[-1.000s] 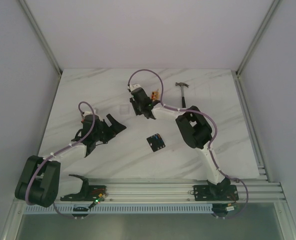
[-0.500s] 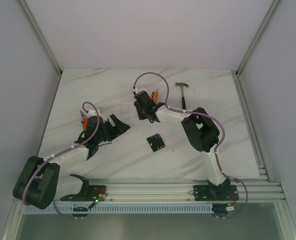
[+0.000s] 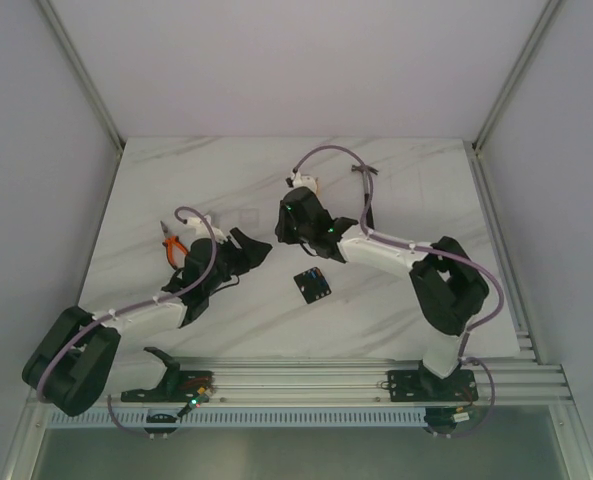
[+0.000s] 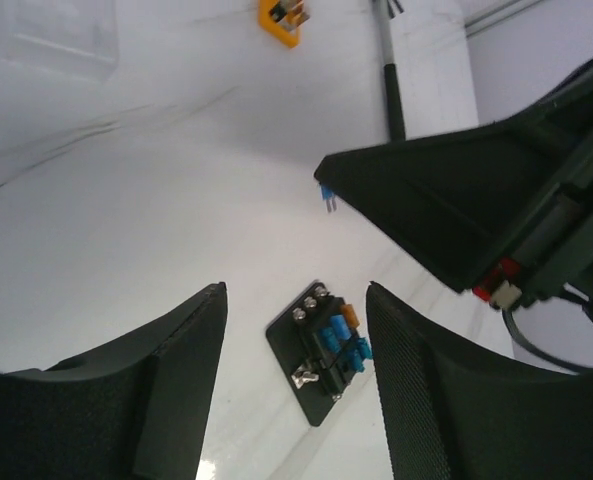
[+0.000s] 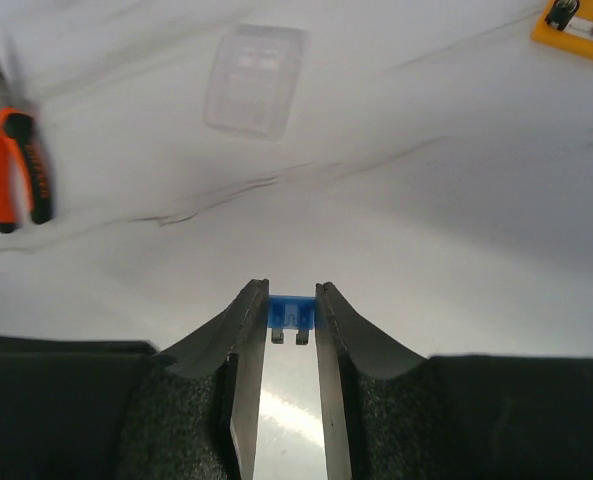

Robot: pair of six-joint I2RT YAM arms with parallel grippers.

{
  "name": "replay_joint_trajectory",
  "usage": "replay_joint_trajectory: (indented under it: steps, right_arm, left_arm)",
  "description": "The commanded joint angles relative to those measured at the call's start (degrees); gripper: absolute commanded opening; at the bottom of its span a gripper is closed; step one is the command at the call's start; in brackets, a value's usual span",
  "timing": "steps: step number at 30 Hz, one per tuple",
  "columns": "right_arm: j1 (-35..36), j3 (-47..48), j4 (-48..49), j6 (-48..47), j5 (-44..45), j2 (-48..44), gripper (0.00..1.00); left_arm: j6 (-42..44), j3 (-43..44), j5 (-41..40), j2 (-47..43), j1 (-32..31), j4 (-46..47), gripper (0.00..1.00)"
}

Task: Snap on the fuse box
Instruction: Pick up the fuse from the center of the board.

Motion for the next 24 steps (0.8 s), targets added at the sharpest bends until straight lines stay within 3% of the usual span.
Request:
replay_joint_trajectory:
  steps: [1,12,24]
  right_arm:
    - [1.6,-4.5,5.6,7.5,1.5,-4.9,0.27]
    - [3.1,-9.6,9.5,13.6,2.4,-10.0,0.28]
    - [3.9,-11.1,10.4,15.6,2.0,-10.7,0.29]
  left_arm:
    - [0.3,-0.6,-5.8,0.7,-2.6,7.8,0.64]
    - [1.9,1.2,-10.1,2.4,-6.8,9.8,0.47]
    - [2.2,2.5,-11.6,3.2,-7.9,10.5,0.38]
